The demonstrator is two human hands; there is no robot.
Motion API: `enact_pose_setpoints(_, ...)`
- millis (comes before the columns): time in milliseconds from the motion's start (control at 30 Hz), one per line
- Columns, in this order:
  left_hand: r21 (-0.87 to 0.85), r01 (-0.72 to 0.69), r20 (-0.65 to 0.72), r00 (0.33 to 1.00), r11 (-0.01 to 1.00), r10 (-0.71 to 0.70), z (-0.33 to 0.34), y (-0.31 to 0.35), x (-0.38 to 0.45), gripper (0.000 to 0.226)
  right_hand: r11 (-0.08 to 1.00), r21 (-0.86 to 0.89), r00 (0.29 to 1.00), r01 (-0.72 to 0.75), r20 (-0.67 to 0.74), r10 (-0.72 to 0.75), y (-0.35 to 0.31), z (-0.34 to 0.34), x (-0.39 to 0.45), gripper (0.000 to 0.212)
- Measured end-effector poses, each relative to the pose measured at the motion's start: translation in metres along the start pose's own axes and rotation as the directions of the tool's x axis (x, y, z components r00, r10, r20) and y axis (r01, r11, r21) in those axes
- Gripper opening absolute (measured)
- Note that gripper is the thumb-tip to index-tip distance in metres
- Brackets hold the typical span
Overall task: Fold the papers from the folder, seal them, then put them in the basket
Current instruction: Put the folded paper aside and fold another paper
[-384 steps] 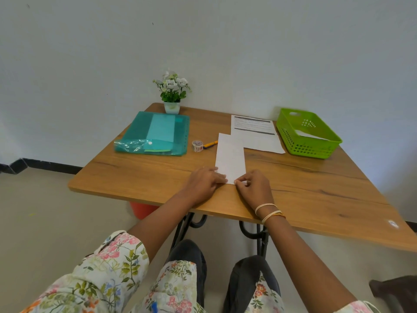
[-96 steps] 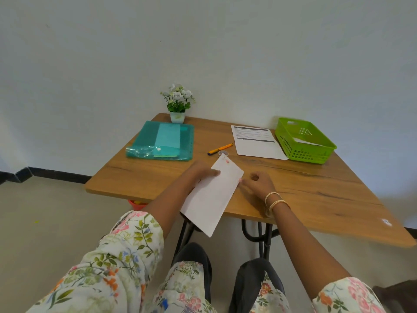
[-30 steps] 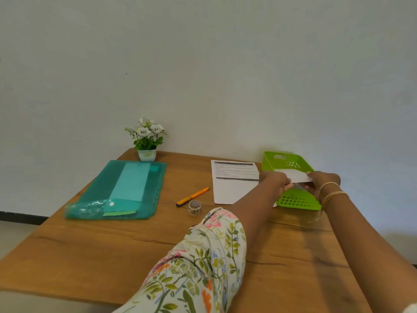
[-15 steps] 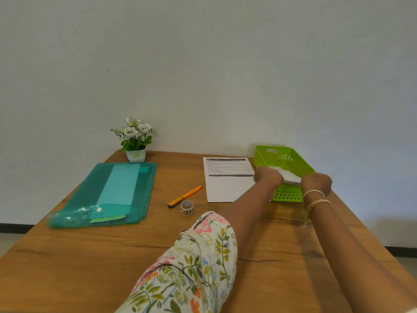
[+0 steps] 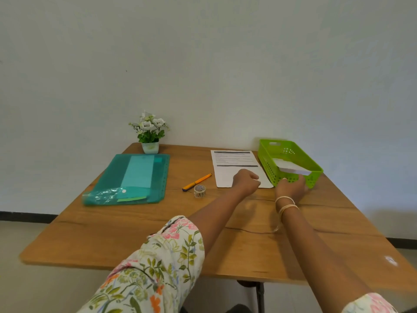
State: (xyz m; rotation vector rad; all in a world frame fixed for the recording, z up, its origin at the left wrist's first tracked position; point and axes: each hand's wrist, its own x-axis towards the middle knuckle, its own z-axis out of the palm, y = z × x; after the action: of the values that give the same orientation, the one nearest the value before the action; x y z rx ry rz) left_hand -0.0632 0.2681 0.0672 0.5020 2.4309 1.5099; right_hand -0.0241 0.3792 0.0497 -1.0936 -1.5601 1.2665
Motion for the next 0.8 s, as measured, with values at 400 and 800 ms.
enact_pose_setpoints(400, 0.015, -0.083, 0.006, 0.997, 0.996, 0.083, -0.029, -0.017, -0.019, 0.031, 0.941, -0.276, 0.951, 0.195, 0.287, -0.112, -0.031, -0.005, 0.036, 0.048)
enact_pose_setpoints(800, 0.2, -0.172, 0.009, 0.985, 0.965, 0.173, -0.034, -0.033, -0.019, 0.031, 0.875, -0.265, 0.882, 0.406, 0.362, -0.3, -0.009, 0.008, 0.026, 0.043)
